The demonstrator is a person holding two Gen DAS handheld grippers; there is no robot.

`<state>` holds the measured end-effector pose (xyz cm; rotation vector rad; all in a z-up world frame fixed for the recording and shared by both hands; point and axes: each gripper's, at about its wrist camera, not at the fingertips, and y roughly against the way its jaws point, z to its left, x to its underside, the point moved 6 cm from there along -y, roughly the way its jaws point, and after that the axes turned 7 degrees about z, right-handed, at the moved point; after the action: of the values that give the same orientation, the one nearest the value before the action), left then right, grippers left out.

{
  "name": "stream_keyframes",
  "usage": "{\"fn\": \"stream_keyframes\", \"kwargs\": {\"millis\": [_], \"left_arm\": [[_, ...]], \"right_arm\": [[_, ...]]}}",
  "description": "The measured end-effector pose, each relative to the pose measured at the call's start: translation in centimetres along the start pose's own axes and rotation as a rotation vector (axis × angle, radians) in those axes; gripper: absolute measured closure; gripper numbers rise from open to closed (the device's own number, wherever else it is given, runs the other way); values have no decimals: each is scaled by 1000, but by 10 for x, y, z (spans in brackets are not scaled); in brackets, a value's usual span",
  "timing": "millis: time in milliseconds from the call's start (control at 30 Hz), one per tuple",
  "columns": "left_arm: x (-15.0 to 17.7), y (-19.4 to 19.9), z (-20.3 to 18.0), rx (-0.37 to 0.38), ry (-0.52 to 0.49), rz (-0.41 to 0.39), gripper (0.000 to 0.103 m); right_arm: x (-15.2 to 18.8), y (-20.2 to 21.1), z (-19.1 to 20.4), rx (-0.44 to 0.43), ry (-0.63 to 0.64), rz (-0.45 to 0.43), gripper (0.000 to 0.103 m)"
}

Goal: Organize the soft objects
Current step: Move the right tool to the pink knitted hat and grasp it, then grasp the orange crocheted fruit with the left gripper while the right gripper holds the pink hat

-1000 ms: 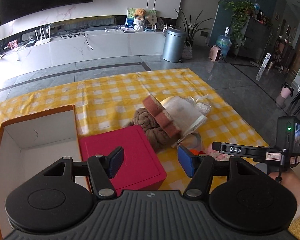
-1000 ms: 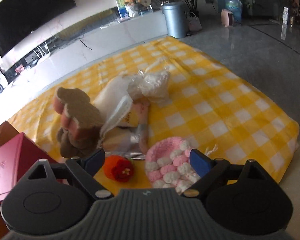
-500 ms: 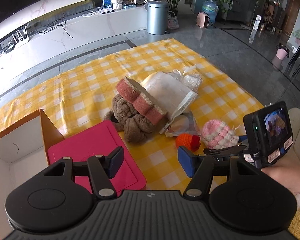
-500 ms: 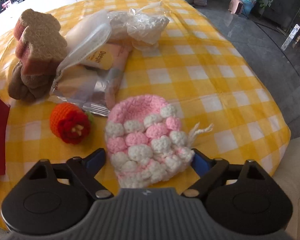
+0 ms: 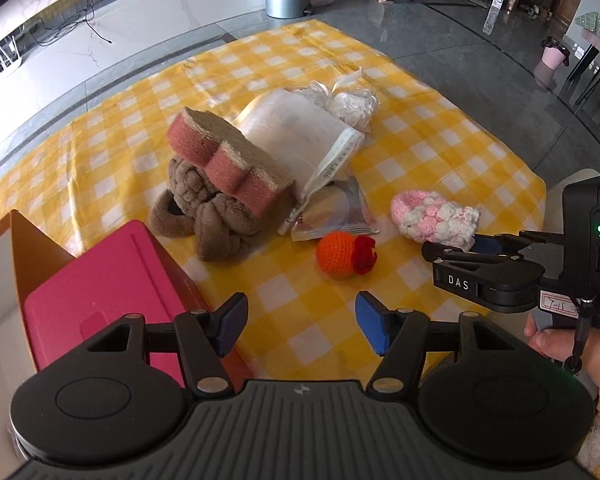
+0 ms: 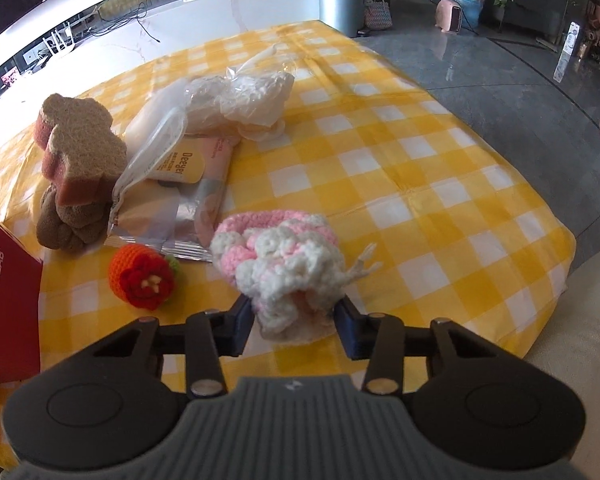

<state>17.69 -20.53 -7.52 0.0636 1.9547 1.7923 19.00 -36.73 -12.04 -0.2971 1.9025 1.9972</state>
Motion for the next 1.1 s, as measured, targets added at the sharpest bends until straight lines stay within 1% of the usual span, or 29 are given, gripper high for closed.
{"fn": "stream_keyframes", "kwargs": {"millis": [100,233,333,500,567,733,767,800,833,867,1033,1100], "left_arm": [[-7,-15,-8,13,-4,25,30],[-17,-38,-21,67,-31,89,30],[-24,-53,-26,66,-10,116,30],[-36,-72,-28,46,4,126,30],[-41,-78,-27,51,18,127,30],[-46,-97,-25,61,57,175,30],[-46,-100,-26,67,56,180,31],[-46,-102,-26,72,53,182,36],[-45,-104,-27,72,51,183,39],[-45,-105,-28,77,49,182,43],[-43,-103,-29,77,34,180,45],[-40,-100,-28,85,52,189,45]], "right_arm": [[0,1,-2,-11,-10,-9,61],[0,-1,-2,-16,-8,-5,61],[1,-3,-1,-19,0,-1,60],[2,-4,-2,-22,-2,5,59],[2,-4,-1,-17,5,6,59],[2,-6,-1,-23,0,7,56],[2,-6,-1,-25,0,8,55],[2,-6,-2,-26,0,8,55],[2,-6,-2,-28,-1,7,55],[2,-7,-2,-29,-1,7,55],[2,-7,-2,-29,0,5,54],[3,-6,-2,-28,-1,3,54]]}}
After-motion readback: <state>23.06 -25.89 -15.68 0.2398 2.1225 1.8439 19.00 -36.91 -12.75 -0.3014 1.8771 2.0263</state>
